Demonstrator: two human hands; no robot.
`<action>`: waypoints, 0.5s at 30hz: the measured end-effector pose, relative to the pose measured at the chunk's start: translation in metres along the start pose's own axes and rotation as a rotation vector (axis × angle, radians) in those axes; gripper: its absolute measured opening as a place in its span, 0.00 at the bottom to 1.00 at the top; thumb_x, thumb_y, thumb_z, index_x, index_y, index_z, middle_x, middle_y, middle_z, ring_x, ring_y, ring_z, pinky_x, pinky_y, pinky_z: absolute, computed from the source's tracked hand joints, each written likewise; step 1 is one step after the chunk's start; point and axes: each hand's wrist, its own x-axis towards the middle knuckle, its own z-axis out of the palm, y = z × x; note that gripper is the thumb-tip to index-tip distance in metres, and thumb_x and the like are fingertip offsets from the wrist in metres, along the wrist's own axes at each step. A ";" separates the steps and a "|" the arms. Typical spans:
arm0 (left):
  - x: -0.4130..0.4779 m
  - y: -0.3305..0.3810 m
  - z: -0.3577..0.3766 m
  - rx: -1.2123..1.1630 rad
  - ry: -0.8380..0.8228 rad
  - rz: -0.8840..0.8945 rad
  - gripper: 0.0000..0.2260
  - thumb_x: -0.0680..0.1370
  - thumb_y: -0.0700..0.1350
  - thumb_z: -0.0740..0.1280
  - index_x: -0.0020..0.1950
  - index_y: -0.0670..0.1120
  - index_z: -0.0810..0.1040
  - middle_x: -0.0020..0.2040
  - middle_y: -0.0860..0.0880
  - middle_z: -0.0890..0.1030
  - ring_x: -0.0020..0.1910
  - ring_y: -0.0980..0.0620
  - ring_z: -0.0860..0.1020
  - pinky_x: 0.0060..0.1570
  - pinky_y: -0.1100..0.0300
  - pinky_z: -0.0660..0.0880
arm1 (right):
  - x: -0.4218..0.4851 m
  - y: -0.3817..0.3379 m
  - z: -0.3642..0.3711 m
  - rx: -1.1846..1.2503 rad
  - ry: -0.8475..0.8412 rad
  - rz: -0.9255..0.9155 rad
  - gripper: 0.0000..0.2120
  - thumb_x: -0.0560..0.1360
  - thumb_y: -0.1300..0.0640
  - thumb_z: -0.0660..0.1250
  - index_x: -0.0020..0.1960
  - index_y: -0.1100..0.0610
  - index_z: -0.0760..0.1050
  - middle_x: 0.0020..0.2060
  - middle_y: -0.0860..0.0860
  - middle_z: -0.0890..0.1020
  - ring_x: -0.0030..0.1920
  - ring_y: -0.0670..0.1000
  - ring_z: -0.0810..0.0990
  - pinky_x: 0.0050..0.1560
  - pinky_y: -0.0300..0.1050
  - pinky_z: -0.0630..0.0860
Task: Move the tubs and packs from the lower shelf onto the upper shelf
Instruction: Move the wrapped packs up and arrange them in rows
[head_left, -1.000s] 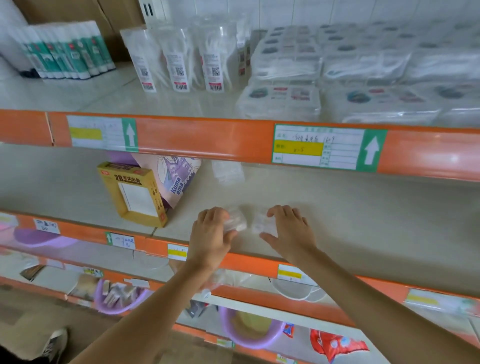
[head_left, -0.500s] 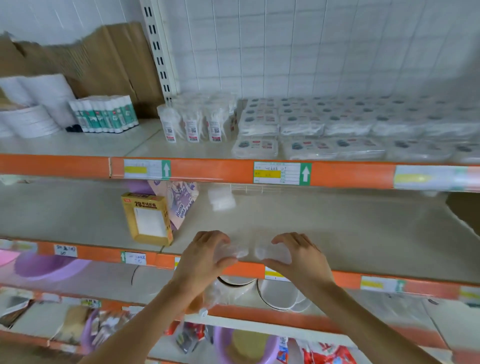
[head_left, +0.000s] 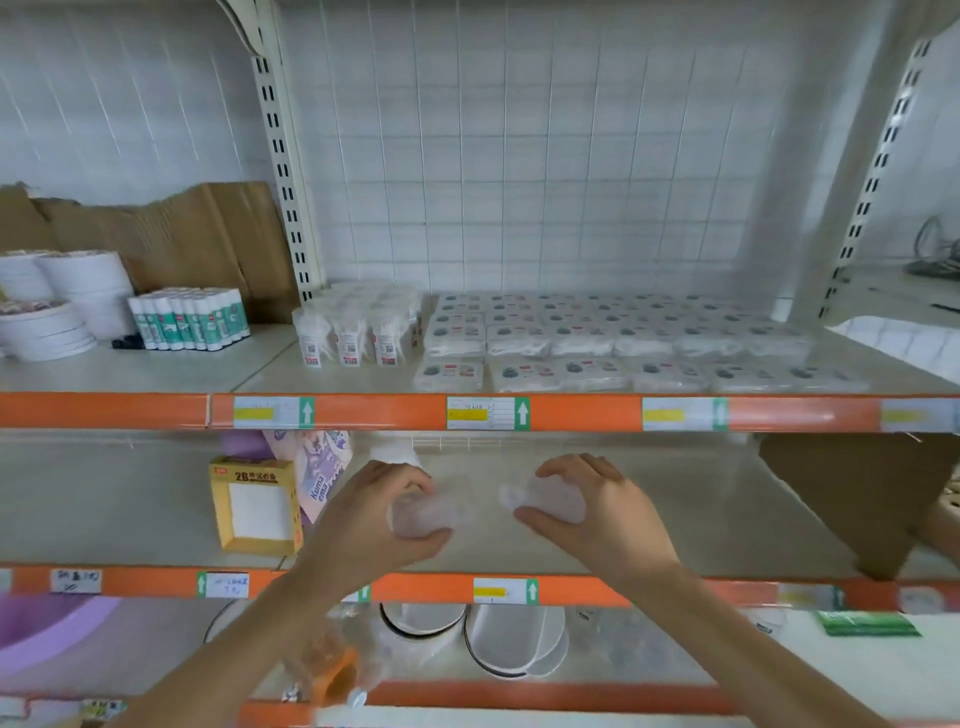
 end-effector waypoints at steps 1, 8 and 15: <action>0.005 0.005 -0.005 -0.012 0.009 0.002 0.20 0.62 0.64 0.72 0.49 0.56 0.78 0.49 0.62 0.79 0.52 0.63 0.75 0.52 0.68 0.70 | 0.001 -0.001 -0.007 0.016 0.024 -0.005 0.20 0.68 0.37 0.74 0.56 0.44 0.77 0.51 0.37 0.78 0.57 0.43 0.76 0.49 0.41 0.73; 0.057 0.036 -0.028 -0.084 0.073 0.086 0.20 0.63 0.60 0.73 0.50 0.53 0.79 0.50 0.60 0.80 0.53 0.59 0.76 0.52 0.65 0.71 | 0.037 -0.007 -0.048 -0.005 0.158 -0.063 0.20 0.67 0.40 0.75 0.54 0.48 0.79 0.51 0.43 0.81 0.55 0.47 0.77 0.49 0.39 0.70; 0.115 0.051 -0.030 -0.138 0.063 0.027 0.23 0.61 0.64 0.75 0.50 0.54 0.80 0.50 0.61 0.80 0.53 0.63 0.74 0.50 0.68 0.69 | 0.109 0.005 -0.071 0.050 0.238 -0.034 0.23 0.69 0.36 0.70 0.57 0.50 0.78 0.53 0.48 0.81 0.57 0.53 0.77 0.58 0.54 0.74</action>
